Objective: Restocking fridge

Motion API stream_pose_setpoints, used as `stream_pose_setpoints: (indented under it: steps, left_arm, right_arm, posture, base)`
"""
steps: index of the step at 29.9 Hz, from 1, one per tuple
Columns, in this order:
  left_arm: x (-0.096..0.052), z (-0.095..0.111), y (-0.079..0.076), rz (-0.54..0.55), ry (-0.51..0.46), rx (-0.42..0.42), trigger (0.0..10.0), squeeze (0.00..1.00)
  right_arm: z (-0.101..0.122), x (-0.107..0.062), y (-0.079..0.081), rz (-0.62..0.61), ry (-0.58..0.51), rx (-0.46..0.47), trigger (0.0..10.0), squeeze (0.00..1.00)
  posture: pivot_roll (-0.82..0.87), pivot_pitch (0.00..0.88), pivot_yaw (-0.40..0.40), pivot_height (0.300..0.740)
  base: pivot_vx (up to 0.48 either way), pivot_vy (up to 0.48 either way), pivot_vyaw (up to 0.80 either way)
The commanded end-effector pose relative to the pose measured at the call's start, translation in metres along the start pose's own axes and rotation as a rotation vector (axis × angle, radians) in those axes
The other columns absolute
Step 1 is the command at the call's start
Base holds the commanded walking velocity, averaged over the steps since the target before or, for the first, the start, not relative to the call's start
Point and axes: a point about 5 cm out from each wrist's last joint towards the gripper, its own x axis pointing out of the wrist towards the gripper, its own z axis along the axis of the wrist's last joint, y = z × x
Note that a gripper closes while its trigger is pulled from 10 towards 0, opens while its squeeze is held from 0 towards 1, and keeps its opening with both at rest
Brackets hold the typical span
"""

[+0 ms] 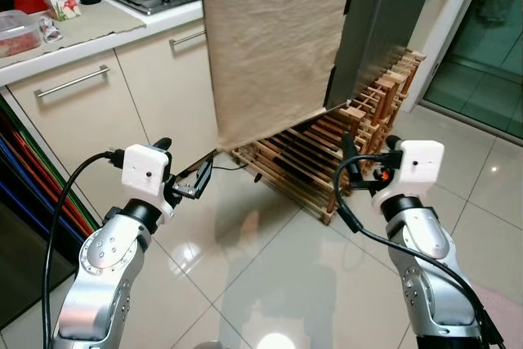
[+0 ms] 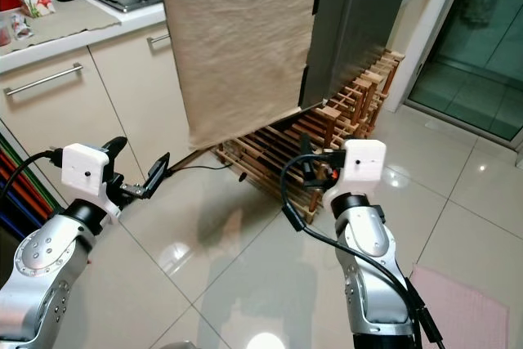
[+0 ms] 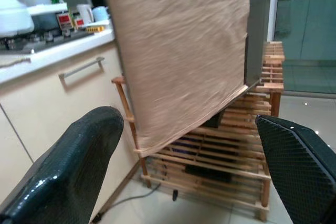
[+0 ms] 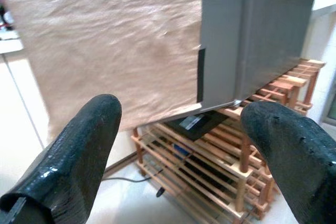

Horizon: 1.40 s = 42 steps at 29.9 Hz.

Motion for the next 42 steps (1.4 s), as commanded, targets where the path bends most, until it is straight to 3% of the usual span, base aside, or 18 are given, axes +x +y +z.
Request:
stream_pose_setpoints:
  steps: [1,6,20,30,42]
  left_arm:
    - [0.008,0.004,-0.002,-0.017,-0.011,-0.001,10.0,0.0]
    - [0.02,0.014,-0.003,-0.007,-0.032,-0.028,10.0,0.0]
    - [0.02,0.018,0.001,-0.009,-0.029,-0.025,10.0,0.0]
    - [0.018,0.016,-0.001,-0.021,-0.017,-0.031,10.0,0.0]
    - [0.012,0.012,0.0,-0.032,0.004,-0.026,10.0,0.0]
  right_arm:
    - [-0.008,0.0,0.004,0.021,0.051,-0.021,10.0,0.0]
    - [-0.011,-0.001,0.021,0.136,0.073,-0.062,10.0,0.0]
    - [-0.008,0.004,0.018,0.063,0.059,-0.05,10.0,0.0]
    - [-0.001,0.005,0.01,-0.027,0.005,-0.009,10.0,0.0]
    - [-0.002,0.004,0.019,0.029,0.0,-0.022,10.0,0.0]
  posture:
    - [0.06,0.0,0.029,0.74]
    - [0.06,0.0,0.037,0.74]
    - [0.07,0.0,0.049,0.74]
    - [0.07,0.0,0.056,0.74]
    - [0.07,0.0,0.058,0.74]
  base:
    - [0.0,0.0,0.0]
    - [0.289,0.0,0.33]
    - [0.386,0.0,0.78]
    - [0.4,0.0,0.0]
    - [0.399,0.0,-0.62]
